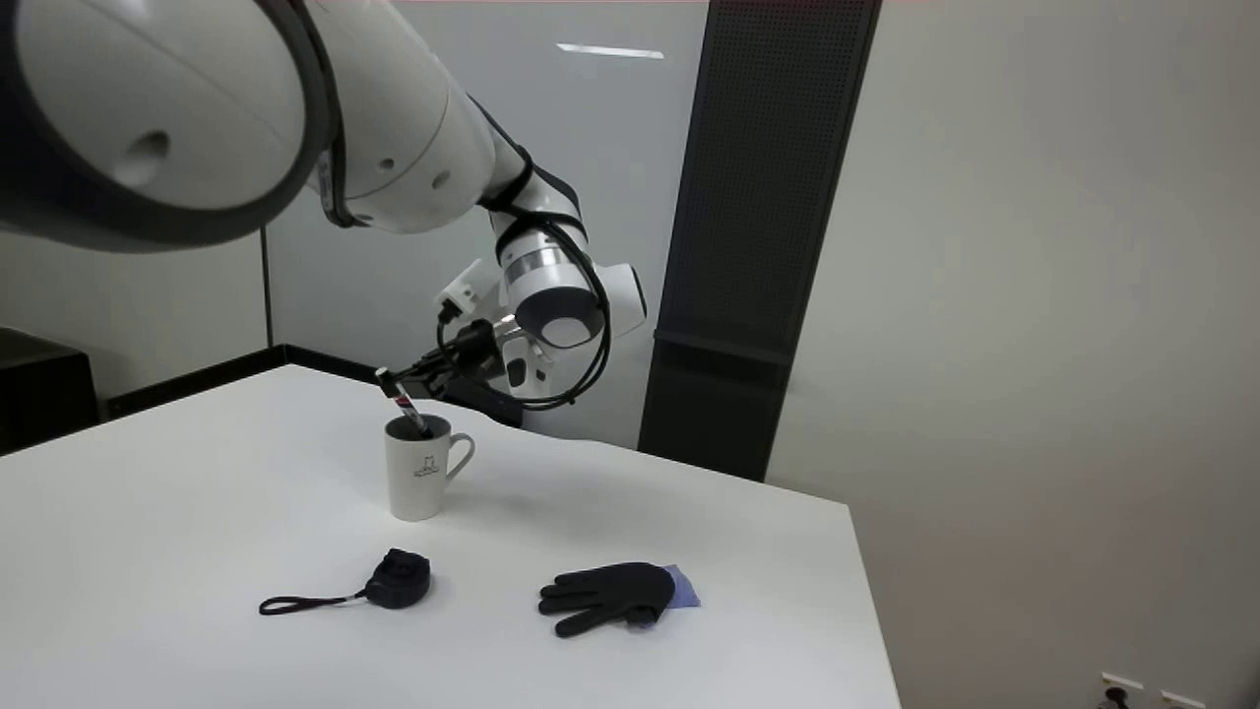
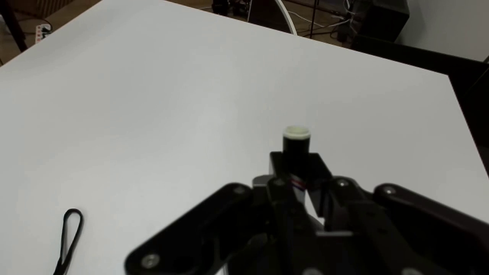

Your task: Put the marker in the mug

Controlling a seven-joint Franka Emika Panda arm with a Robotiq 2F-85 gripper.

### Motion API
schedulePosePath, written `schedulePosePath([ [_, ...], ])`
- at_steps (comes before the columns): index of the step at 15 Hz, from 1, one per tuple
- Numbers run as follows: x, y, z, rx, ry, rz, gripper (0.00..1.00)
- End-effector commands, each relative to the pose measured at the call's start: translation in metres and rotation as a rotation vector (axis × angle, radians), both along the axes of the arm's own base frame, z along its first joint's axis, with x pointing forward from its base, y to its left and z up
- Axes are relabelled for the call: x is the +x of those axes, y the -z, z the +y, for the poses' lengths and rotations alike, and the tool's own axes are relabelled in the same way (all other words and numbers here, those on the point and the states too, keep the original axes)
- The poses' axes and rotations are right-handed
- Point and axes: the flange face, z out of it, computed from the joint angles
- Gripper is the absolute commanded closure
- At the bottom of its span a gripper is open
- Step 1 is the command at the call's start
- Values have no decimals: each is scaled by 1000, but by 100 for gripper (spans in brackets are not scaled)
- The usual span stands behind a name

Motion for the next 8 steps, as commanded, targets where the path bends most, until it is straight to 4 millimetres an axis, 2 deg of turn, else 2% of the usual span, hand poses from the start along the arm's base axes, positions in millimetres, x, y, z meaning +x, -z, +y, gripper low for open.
schedulePosePath([
  [1, 10, -3, -3, 14, 26, 33, 47],
  [2, 12, -5, -2, 8, 25, 30, 46],
  [8, 25, -53, 17, -78, -2, -86, 11],
])
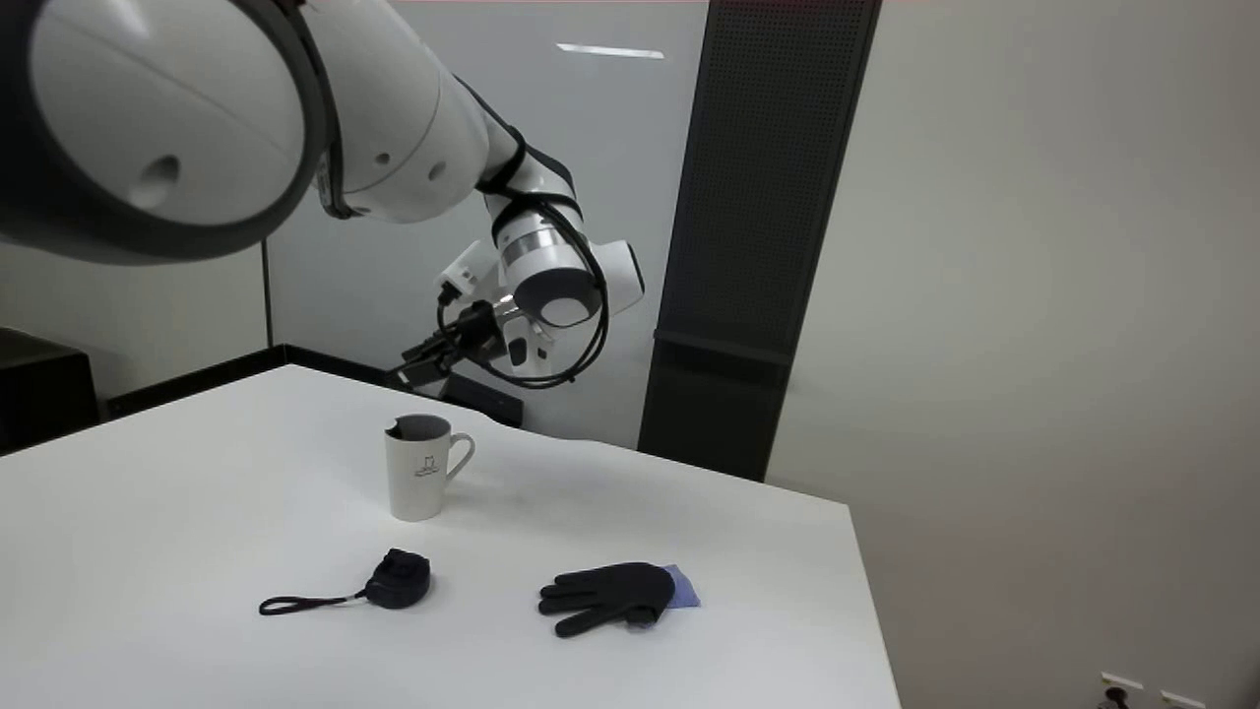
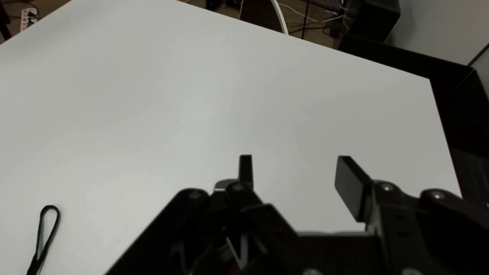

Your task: Put the marker in the mug

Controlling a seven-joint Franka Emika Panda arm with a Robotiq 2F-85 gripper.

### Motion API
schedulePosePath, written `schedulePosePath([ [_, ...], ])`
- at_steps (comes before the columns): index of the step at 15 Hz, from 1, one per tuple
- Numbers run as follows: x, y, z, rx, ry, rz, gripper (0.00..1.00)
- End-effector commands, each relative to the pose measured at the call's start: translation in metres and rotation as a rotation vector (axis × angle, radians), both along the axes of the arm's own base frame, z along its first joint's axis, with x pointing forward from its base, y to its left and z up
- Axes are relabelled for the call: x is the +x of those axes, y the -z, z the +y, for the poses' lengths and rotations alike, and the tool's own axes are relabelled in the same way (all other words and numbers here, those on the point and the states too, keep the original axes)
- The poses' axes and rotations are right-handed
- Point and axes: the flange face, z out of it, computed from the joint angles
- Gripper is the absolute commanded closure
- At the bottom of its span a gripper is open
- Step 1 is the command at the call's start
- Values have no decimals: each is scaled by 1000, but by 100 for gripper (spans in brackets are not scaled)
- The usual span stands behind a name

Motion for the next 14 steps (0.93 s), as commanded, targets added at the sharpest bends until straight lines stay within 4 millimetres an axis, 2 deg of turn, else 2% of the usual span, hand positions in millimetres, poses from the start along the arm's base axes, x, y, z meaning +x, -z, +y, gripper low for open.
schedulePosePath([
  [1, 12, -38, 13, -81, -7, -58, 6],
  [3, 17, -54, 21, -176, -29, -127, 1],
  [8, 28, -81, 36, -379, -77, -341, 0],
  [10, 35, -87, 37, -453, -78, -447, 0],
  [11, 37, -78, 38, -399, -69, -384, 0],
  [14, 39, -81, 39, -438, -73, -442, 0],
])
